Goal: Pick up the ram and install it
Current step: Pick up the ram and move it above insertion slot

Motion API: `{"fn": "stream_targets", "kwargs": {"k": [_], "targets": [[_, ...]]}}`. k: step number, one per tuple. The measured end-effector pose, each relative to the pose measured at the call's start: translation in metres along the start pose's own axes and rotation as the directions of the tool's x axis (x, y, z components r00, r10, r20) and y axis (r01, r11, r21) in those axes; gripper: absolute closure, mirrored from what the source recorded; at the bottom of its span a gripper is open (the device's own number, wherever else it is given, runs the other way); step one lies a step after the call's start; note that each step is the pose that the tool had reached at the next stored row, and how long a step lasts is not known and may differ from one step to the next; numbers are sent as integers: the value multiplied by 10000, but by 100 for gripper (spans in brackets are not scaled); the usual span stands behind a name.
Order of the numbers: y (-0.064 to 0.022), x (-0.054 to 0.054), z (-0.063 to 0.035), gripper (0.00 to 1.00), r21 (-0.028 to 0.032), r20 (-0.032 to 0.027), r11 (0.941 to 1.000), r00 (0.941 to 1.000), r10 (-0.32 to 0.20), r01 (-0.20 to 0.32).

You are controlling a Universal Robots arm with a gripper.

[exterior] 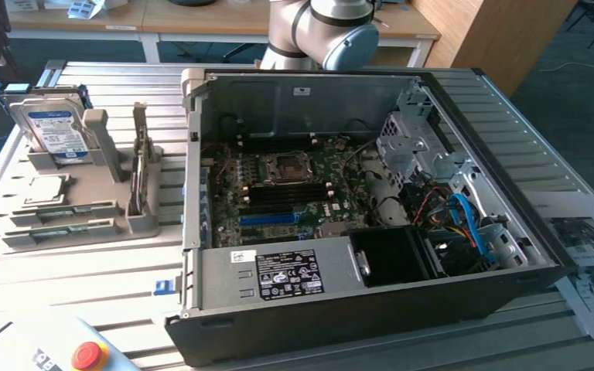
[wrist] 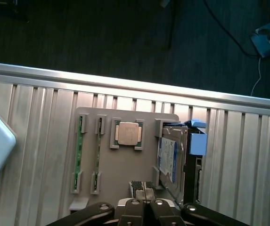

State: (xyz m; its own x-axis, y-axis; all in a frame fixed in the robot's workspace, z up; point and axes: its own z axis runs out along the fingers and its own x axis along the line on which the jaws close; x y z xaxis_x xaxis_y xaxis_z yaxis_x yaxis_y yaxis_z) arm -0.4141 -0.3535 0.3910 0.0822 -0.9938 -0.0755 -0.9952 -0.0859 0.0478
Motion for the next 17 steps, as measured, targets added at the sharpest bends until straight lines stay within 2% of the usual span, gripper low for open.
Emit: {"fn": "stream_targets", "kwargs": {"k": [8, 17], "targets": [[0, 3, 15, 90, 6, 4, 10000, 10000, 65, -65], [-7, 26, 173, 90, 9, 3, 10000, 10000, 74, -74]]}}
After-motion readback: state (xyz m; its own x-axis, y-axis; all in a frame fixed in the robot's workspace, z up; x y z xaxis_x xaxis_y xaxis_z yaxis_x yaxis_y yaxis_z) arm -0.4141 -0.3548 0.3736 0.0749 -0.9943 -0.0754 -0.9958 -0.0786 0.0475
